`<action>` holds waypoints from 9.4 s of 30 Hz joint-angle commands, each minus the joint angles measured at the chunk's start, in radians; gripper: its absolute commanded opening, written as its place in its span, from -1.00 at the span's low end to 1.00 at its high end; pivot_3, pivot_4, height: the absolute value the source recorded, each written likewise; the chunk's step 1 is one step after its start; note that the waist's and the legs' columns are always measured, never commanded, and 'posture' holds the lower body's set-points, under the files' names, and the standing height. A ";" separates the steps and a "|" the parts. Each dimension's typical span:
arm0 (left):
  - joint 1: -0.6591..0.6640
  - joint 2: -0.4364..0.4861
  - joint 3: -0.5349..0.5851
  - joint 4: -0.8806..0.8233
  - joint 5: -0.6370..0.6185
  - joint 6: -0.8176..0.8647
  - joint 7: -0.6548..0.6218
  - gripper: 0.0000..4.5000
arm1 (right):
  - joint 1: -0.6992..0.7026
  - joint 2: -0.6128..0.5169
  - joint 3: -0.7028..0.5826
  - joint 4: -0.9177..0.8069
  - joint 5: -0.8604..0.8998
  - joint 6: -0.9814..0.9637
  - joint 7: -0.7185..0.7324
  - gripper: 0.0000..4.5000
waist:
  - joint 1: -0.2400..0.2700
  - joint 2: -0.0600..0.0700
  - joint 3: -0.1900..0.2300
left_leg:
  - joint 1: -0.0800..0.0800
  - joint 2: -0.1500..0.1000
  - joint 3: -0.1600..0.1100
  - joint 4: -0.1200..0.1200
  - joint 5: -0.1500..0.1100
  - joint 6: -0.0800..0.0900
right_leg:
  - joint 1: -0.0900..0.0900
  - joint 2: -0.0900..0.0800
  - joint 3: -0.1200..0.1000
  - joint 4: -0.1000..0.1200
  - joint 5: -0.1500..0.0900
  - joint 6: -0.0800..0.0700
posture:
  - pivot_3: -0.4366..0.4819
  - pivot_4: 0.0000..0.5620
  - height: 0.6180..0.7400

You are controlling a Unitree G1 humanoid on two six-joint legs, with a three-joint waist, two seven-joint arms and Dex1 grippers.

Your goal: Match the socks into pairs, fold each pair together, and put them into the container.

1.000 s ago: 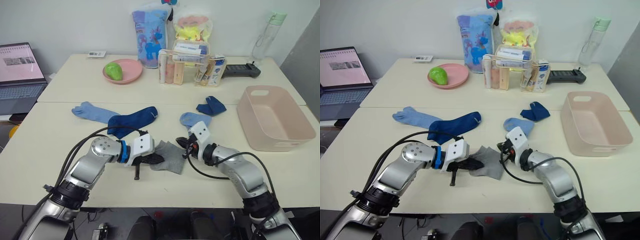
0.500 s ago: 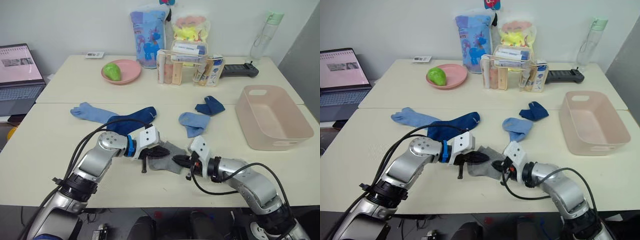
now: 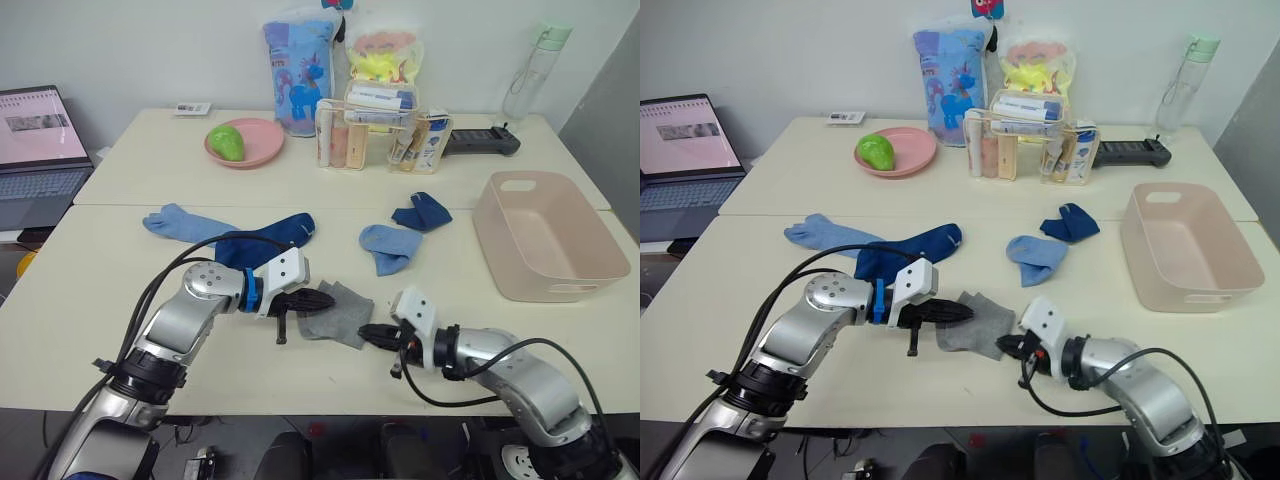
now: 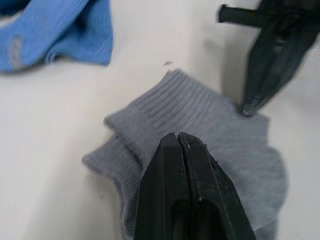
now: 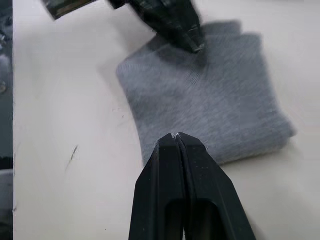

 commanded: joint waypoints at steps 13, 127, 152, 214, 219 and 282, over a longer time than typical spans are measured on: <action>0.069 0.042 -0.013 0.165 0.109 -0.158 -0.012 -1.00 | -0.011 0.150 -0.259 -0.020 0.236 0.361 -0.138 -0.71 | 0.001 0.000 -0.001 | 0.001 0.000 0.000 0.000 0.000 0.000 | 0.000 0.000 0.000 0.001 0.000 0.000 | -0.05 -0.47 0.39; -0.405 -0.401 0.065 0.032 -0.157 0.253 0.255 1.00 | -0.266 -0.684 -0.588 0.322 -0.241 -0.233 0.352 0.81 | -0.002 0.001 0.000 | -0.011 0.002 0.021 0.016 0.001 -0.002 | -0.010 -0.002 0.006 0.010 0.000 0.001 | -0.05 -0.47 0.39; 0.486 0.079 0.591 0.047 -0.148 -0.021 0.258 1.00 | 0.110 -0.198 -0.268 -0.156 -0.054 -0.144 0.125 0.99 | 0.018 -0.002 -0.001 | -0.012 0.002 0.014 0.016 -0.002 0.003 | -0.009 -0.004 0.002 0.009 0.000 0.001 | -0.05 -0.47 0.39; 0.257 0.622 0.596 -0.095 -0.425 0.524 0.137 -0.99 | -0.099 -0.086 -0.135 -0.172 0.049 -0.084 0.040 1.00 | 0.007 -0.001 0.003 | -0.010 0.001 0.012 0.014 -0.002 0.003 | -0.009 -0.003 0.001 0.010 0.000 0.000 | -0.05 -0.47 0.39; 0.159 0.374 0.433 -0.255 -0.533 0.690 0.267 -0.99 | -0.075 -0.113 -0.150 -0.200 0.046 -0.055 0.020 1.00 | -0.004 -0.004 0.004 | -0.011 0.002 0.013 0.015 -0.002 0.003 | -0.010 -0.002 0.002 0.013 -0.001 0.001 | -0.05 -0.47 0.39; -0.049 0.009 -0.098 0.349 0.213 -0.745 -0.108 -0.99 | -0.016 -0.275 0.004 0.236 -0.470 -0.849 0.195 -1.00 | 0.001 -0.004 0.001 | -0.009 0.001 0.016 0.017 -0.002 0.003 | -0.009 -0.001 0.001 0.014 0.000 0.001 | -0.05 -0.47 0.39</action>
